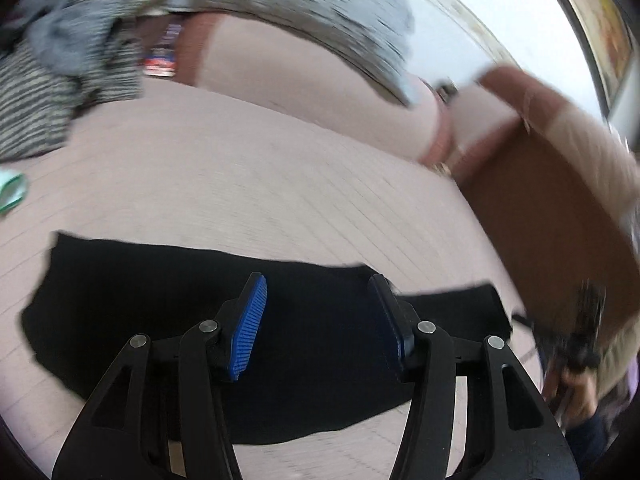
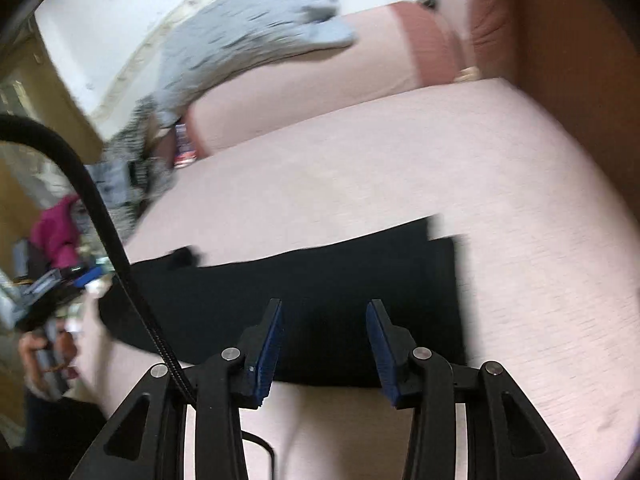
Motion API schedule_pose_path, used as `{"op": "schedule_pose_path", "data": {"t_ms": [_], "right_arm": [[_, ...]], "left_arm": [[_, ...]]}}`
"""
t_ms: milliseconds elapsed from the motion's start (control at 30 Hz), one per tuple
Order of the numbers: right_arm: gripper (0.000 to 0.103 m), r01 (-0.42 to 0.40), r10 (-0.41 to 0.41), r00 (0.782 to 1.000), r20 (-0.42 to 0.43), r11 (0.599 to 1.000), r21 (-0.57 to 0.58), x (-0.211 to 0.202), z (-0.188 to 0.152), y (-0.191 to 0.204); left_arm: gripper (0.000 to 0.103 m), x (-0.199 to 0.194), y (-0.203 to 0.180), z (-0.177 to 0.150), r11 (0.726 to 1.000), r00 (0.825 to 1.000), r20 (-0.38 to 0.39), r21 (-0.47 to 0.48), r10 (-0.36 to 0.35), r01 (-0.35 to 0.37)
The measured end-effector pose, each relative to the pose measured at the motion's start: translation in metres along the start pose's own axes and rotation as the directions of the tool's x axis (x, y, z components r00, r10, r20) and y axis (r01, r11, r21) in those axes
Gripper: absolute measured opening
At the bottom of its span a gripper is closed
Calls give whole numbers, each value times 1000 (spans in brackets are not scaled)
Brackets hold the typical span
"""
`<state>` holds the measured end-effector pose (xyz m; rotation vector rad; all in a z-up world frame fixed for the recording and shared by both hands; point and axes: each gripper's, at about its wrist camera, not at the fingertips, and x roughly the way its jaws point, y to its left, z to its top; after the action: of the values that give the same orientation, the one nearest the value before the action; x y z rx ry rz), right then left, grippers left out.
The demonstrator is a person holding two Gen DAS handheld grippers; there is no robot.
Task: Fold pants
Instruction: 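Release the pants with both grippers and press the fold flat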
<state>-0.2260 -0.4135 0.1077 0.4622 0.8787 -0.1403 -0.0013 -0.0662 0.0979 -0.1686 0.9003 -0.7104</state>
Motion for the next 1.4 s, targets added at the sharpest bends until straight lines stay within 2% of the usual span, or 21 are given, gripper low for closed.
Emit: {"op": "schedule_pose_path", "data": {"t_ms": [67,200,267,433,500,567,600,667,767,833,900,967,1133,1233,1400], "right_arm": [[40,68,-67,998,22,997,-35,-3,6,-13],[40,83,-84,996,1,988,-131,9,12,-14],[40,139,-141,990,0,974,-179,23,15,-11],[40,237,-244,970,-16,956,-170,44,20,-14],[37,229,-235,972,-25,962,-146,48,19,-19],[22,210,-216,976,-35,970,-127,52,21,-23],[9,188,-194,980,-36,975,-119,53,21,-24],[7,121,-126,991,-50,989,-89,52,21,-28],[6,76,-77,997,-13,993,-89,31,19,-25],[6,77,-75,997,24,992,-99,9,18,-23],[6,91,-89,996,26,991,-99,1,15,-25],[6,149,-150,989,1,983,-111,6,9,-30],[6,155,-161,985,-58,984,-93,34,4,-36],[7,143,-148,987,-68,987,-66,31,8,-42],[22,151,-153,988,-33,988,-44,8,2,-41]], "left_arm": [[52,17,-21,-5,998,999,-38,63,-4,6],[52,50,-53,-17,984,993,-117,181,16,6],[52,60,-61,-23,977,990,-141,215,31,0],[52,76,-61,-25,978,984,-169,206,47,-12],[52,82,-58,-22,982,983,-174,186,51,-18],[52,86,-55,-21,985,982,-182,173,55,-23],[52,86,-54,-20,985,981,-184,171,67,-36],[52,88,-54,-19,985,981,-179,165,72,-43],[52,81,-51,-17,988,986,-155,152,56,-32],[52,77,-51,-16,988,989,-140,149,51,-30],[52,78,-50,-16,988,988,-141,149,58,-36],[52,82,-50,-18,986,986,-148,155,80,-57],[52,92,-47,-24,976,978,-160,188,137,-106],[52,93,-50,-26,969,977,-144,211,158,-125],[52,89,-55,-26,966,978,-121,220,168,-139]]}}
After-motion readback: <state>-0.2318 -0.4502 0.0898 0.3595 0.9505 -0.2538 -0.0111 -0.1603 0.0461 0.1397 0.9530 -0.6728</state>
